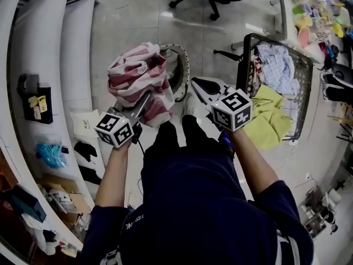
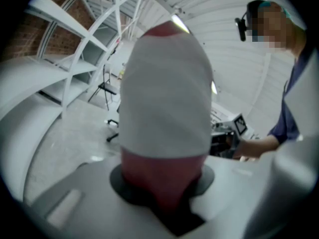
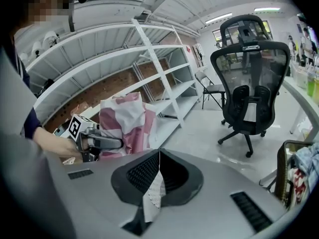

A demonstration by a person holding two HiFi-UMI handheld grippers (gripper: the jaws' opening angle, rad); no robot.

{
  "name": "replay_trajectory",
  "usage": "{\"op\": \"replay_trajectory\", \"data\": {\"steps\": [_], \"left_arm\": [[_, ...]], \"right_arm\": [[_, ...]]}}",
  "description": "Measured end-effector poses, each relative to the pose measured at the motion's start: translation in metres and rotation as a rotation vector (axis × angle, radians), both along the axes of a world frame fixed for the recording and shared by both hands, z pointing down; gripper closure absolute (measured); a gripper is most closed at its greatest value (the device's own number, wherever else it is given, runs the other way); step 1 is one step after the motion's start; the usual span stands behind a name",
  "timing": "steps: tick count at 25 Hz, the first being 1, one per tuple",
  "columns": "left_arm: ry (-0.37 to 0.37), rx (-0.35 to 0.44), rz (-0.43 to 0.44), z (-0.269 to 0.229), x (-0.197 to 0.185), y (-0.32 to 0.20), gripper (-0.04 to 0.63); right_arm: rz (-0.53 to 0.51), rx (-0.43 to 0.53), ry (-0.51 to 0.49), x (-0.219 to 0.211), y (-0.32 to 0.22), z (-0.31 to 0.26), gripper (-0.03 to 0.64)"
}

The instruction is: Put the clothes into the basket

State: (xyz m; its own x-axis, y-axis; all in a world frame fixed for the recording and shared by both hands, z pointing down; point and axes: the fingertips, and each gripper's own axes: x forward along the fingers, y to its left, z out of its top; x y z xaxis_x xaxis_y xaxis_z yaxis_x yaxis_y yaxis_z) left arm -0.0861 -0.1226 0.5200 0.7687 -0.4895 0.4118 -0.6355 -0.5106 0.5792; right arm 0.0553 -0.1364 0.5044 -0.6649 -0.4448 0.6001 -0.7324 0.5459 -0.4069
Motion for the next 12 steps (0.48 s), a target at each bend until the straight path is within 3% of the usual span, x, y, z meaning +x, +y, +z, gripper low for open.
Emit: {"op": "replay_trajectory", "data": {"steps": [12], "left_arm": [[-0.058, -0.103, 0.009, 0.072, 0.011, -0.004, 0.494]], "right_arm": [[-0.015, -0.083, 0.047, -0.008, -0.002, 0.068, 0.609]]}}
